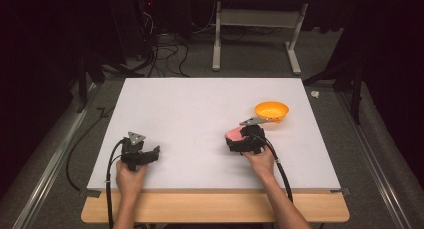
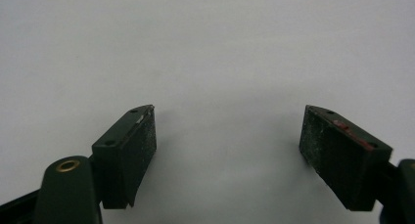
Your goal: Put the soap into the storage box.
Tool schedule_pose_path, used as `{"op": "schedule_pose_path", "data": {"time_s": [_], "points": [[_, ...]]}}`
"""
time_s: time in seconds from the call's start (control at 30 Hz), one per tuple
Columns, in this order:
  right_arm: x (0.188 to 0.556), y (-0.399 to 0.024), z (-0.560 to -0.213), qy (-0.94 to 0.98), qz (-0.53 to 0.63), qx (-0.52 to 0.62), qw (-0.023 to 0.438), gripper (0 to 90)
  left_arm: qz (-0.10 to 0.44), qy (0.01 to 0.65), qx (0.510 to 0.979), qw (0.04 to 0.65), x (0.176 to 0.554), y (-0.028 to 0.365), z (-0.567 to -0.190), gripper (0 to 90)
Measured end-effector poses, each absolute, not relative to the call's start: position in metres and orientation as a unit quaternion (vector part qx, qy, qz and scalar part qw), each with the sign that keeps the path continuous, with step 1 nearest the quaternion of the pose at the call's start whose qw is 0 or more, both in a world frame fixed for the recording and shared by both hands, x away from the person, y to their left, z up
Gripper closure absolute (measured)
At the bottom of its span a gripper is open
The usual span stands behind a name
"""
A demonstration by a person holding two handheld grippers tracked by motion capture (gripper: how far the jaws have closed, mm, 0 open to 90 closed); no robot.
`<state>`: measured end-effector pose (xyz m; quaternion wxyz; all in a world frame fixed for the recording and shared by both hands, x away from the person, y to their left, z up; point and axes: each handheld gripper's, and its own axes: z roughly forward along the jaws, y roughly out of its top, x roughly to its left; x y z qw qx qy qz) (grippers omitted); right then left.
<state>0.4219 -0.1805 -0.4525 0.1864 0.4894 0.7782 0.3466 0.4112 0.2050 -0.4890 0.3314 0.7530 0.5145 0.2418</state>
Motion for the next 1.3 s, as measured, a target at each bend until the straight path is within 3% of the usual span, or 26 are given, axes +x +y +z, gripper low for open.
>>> {"op": "schedule_pose_path", "data": {"time_s": [1.3], "points": [[0.391,-0.264,-0.428,0.736,0.375,0.525,0.206,13.9,0.245,0.514,0.753,0.33,0.411,0.204,-0.489,21.7]]}}
